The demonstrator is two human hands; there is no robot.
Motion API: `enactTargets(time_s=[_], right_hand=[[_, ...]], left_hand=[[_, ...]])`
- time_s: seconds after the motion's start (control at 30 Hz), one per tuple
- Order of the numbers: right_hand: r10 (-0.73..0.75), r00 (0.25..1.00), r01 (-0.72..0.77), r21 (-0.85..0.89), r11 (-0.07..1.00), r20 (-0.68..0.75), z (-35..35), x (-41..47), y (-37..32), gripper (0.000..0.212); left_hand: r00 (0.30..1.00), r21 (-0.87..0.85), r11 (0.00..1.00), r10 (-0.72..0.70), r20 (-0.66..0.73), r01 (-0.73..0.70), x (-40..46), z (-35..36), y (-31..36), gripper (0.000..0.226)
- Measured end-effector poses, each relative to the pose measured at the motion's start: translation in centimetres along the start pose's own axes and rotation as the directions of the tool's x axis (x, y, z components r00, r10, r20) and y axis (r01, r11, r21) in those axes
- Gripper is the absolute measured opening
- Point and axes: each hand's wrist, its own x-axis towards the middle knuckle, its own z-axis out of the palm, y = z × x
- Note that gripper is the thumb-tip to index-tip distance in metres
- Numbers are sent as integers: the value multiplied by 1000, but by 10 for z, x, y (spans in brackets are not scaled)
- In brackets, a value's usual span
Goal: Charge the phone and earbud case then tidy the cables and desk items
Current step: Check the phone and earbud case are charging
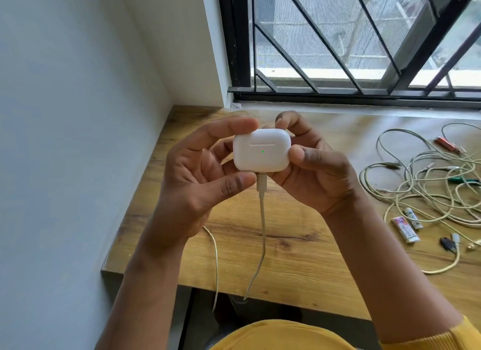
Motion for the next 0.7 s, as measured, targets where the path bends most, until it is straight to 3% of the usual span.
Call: enactTargets(time_s=[0.7], right_hand=[[1, 999, -3, -52, 999, -45, -9, 2, 0, 36]], left_hand=[[1000, 8, 1000, -22, 6, 22, 6, -4, -5, 51]])
